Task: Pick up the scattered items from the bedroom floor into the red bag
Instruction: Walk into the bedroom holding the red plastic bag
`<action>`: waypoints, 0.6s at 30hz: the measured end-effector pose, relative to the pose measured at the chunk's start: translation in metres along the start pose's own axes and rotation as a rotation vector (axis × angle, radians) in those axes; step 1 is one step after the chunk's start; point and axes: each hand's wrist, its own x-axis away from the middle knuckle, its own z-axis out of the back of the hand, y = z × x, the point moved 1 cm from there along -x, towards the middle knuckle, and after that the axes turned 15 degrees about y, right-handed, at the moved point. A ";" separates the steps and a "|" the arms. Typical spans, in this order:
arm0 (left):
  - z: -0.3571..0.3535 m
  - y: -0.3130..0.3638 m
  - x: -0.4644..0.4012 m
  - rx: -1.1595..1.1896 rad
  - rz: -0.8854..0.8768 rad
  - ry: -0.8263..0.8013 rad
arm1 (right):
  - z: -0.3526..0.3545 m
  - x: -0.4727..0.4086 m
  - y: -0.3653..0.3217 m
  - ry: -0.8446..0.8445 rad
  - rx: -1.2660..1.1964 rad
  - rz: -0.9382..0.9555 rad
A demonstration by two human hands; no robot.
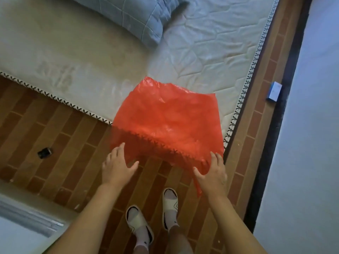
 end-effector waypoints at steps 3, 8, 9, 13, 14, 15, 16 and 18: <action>-0.036 -0.008 0.007 -0.012 0.008 -0.022 | -0.028 0.014 0.026 -0.010 0.031 -0.093; -0.079 -0.021 0.012 -0.009 0.062 0.028 | -0.066 0.034 0.053 -0.003 0.013 -0.243; -0.085 -0.026 0.012 -0.005 0.095 0.050 | -0.073 0.036 0.058 0.001 0.011 -0.276; -0.107 -0.051 0.010 0.000 0.236 0.111 | -0.102 0.044 0.076 -0.026 0.030 -0.398; -0.113 -0.057 0.009 -0.004 0.270 0.108 | -0.108 0.045 0.079 -0.040 0.034 -0.434; -0.119 -0.063 0.009 -0.009 0.309 0.099 | -0.117 0.047 0.085 -0.056 0.035 -0.471; -0.125 -0.069 0.007 -0.012 0.351 0.089 | -0.123 0.049 0.090 -0.068 0.039 -0.504; -0.137 -0.082 0.004 -0.007 0.436 0.074 | -0.135 0.052 0.099 -0.094 0.015 -0.540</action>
